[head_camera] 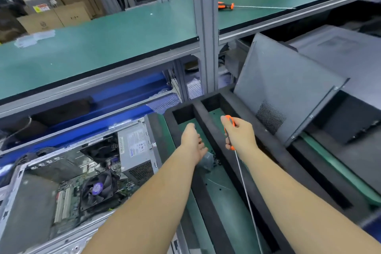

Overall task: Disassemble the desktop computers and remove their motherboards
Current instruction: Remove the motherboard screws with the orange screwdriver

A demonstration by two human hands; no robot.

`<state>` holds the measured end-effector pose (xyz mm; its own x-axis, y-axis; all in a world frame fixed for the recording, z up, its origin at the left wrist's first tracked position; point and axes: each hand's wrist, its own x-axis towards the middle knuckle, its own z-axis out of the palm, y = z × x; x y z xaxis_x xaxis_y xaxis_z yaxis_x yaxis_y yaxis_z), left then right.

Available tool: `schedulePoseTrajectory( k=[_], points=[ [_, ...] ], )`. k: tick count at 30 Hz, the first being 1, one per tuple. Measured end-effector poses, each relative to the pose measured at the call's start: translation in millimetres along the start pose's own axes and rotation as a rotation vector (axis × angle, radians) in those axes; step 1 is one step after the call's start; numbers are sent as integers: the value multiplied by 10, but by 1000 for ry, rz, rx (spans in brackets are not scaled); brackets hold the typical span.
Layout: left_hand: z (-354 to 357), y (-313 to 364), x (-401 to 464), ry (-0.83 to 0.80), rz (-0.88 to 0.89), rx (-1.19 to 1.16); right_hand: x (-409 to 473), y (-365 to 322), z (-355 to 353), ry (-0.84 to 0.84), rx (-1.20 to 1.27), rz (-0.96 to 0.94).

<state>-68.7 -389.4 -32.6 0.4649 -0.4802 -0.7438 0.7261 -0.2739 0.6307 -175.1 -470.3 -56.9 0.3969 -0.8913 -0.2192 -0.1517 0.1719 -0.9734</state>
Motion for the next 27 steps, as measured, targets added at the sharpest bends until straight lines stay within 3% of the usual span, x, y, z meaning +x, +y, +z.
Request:
schedulePoseTrajectory(
  k=[6, 9, 11, 17, 22, 27],
  points=[
    [-27, 66, -20, -67, 17, 38, 10, 426, 146, -174, -401, 12],
    [-95, 124, -39, -1, 90, 272, -111, 556, 294, -180, -656, -98],
    [-147, 164, -74, 47, 201, 479, -201, 653, 345, -152, -684, -138],
    [-404, 198, -296, 6, 768, 1091, -504, 951, 313, -101, -582, -296],
    [-531, 129, -437, -8, 891, 1426, -640, 1081, 268, -274, -741, -334],
    [-595, 110, -521, 51, 1080, 1708, -649, 1216, 296, -330, -857, -198]
  ],
)
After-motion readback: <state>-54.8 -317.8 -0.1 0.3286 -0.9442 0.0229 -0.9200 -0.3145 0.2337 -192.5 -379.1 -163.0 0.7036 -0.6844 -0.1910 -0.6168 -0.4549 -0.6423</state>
